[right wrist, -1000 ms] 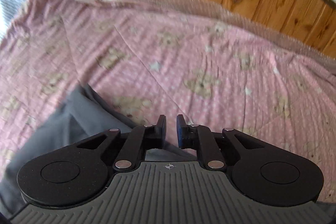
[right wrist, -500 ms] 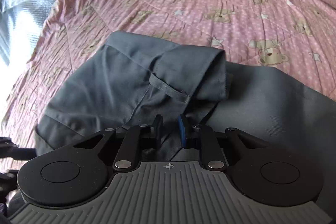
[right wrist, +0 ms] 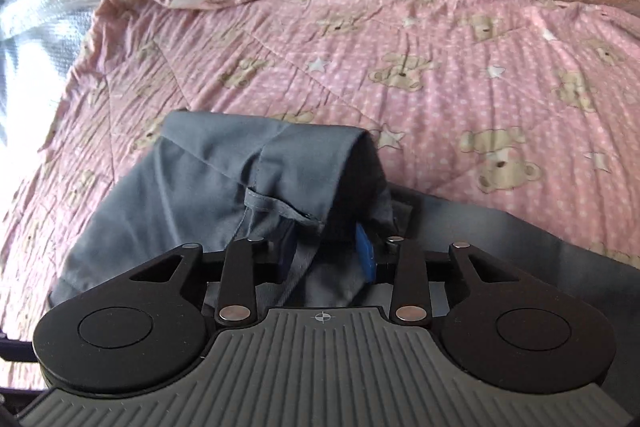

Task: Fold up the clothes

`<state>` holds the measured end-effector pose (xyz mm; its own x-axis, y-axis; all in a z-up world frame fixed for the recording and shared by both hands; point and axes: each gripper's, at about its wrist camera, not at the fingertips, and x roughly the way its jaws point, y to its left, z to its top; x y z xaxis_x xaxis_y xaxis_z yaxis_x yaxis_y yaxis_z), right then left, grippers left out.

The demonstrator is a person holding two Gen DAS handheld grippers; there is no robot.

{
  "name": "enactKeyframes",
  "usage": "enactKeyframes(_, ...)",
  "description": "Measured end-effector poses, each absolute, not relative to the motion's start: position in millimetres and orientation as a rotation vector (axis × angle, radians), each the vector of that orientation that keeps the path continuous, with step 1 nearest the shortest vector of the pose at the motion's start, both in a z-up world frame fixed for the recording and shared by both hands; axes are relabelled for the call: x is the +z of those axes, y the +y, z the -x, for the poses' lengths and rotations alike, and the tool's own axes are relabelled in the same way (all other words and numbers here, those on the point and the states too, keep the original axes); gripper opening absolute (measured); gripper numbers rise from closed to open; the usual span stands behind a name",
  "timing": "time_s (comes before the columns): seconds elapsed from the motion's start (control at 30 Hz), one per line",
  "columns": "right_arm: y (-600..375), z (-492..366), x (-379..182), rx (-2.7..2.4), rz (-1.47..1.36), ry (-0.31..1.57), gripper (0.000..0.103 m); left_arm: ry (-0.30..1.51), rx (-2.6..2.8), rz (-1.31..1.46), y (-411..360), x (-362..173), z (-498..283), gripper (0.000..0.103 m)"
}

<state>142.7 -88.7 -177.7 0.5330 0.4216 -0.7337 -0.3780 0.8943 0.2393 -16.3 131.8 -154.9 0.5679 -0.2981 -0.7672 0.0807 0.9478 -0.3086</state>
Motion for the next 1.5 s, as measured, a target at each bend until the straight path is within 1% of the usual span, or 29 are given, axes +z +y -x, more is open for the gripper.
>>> enactKeyframes(0.1, -106, -82, -158, 0.543, -0.145, 0.867, 0.041, 0.922, -0.251, 0.285, 131, -147, 22, 0.046)
enactKeyframes(0.17, -112, -41, -151, 0.612, -0.205, 0.876, 0.041, 0.952, -0.243, 0.274, 123, -156, 21, 0.046)
enactKeyframes(0.2, -104, -25, -159, 0.666, -0.224, 0.913, 0.038, 0.97, -0.223, 0.248, 117, -165, 21, 0.046)
enactKeyframes(0.23, -95, -12, -171, 0.708, -0.22, 0.95, 0.031, 0.983, -0.199, 0.214, 111, -174, 20, 0.048)
enactKeyframes(0.3, -82, 8, -201, 0.705, -0.143, 0.988, 0.029, 1.008, -0.15, 0.145, 100, -192, 19, 0.047)
enactKeyframes(0.37, -91, 12, -204, 0.704, -0.159, 0.978, 0.028, 1.02, -0.112, 0.114, 92, -191, 20, 0.047)
enactKeyframes(0.4, -96, 10, -201, 0.707, -0.176, 0.995, 0.034, 1.023, -0.1, 0.12, 92, -184, 22, 0.046)
enactKeyframes(0.47, -112, 2, -189, 0.706, -0.222, 1.002, 0.041, 1.021, -0.086, 0.148, 93, -169, 26, 0.046)
enactKeyframes(0.53, -129, -16, -176, 0.667, -0.261, 0.974, 0.053, 1.004, -0.081, 0.162, 93, -155, 32, 0.047)
enactKeyframes(0.6, -144, -40, -165, 0.619, -0.304, 0.958, 0.054, 0.991, -0.093, 0.162, 89, -144, 34, 0.047)
enactKeyframes(0.67, -149, -69, -164, 0.574, -0.353, 0.95, 0.063, 0.985, -0.146, 0.133, 76, -140, 30, 0.047)
enactKeyframes(0.7, -149, -83, -164, 0.552, -0.37, 0.947, 0.072, 0.978, -0.178, 0.106, 66, -139, 27, 0.048)
enactKeyframes(0.73, -144, -97, -167, 0.532, -0.372, 0.947, 0.075, 0.972, -0.208, 0.071, 55, -141, 25, 0.05)
enactKeyframes(0.8, -135, -123, -174, 0.491, -0.374, 0.948, 0.074, 0.982, -0.239, 0.007, 43, -150, 22, 0.051)
enactKeyframes(0.87, -123, -147, -186, 0.463, -0.385, 0.963, 0.067, 0.998, -0.239, -0.035, 41, -164, 22, 0.051)
enactKeyframes(0.93, -102, -168, -200, 0.51, -0.406, 1.012, 0.043, 1.014, -0.224, -0.031, 51, -176, 27, 0.051)
enactKeyframes(0.97, -91, -177, -206, 0.532, -0.405, 1.034, 0.031, 1.021, -0.222, -0.014, 58, -180, 30, 0.056)
enactKeyframes(1.03, -69, -181, -210, 0.562, -0.361, 1.056, 0.025, 1.025, -0.232, 0.016, 70, -184, 35, 0.062)
enactKeyframes(1.13, -86, -160, -196, 0.534, -0.39, 1.014, 0.017, 1.026, -0.279, 0.049, 82, -178, 36, 0.062)
enactKeyframes(1.17, -91, -153, -191, 0.525, -0.399, 0.999, 0.018, 1.026, -0.291, 0.058, 85, -176, 34, 0.058)
enactKeyframes(1.2, -97, -146, -186, 0.516, -0.409, 0.985, 0.028, 1.024, -0.297, 0.064, 88, -176, 32, 0.057)
enactKeyframes(1.23, -102, -140, -181, 0.506, -0.418, 0.971, 0.045, 1.023, -0.303, 0.07, 90, -176, 30, 0.056)
enactKeyframes(1.27, -108, -133, -177, 0.497, -0.428, 0.956, 0.054, 1.021, -0.308, 0.075, 93, -176, 27, 0.056)
enactKeyframes(1.3, -113, -126, -172, 0.487, -0.437, 0.942, 0.059, 1.02, -0.314, 0.081, 95, -176, 25, 0.056)
enactKeyframes(1.37, -123, -111, -164, 0.473, -0.453, 0.921, 0.058, 1.016, -0.325, 0.093, 100, -176, 20, 0.056)
enactKeyframes(1.4, -124, -101, -165, 0.48, -0.456, 0.934, 0.055, 1.015, -0.331, 0.098, 103, -176, 18, 0.056)
enactKeyframes(1.43, -125, -91, -167, 0.486, -0.458, 0.947, 0.046, 1.013, -0.336, 0.104, 105, -176, 15, 0.056)
enactKeyframes(1.47, -126, -81, -168, 0.492, -0.46, 0.959, 0.042, 1.012, -0.342, 0.11, 108, -176, 13, 0.051)
enactKeyframes(1.5, -127, -70, -170, 0.498, -0.462, 0.972, 0.039, 1.01, -0.347, 0.115, 110, -176, 11, 0.049)
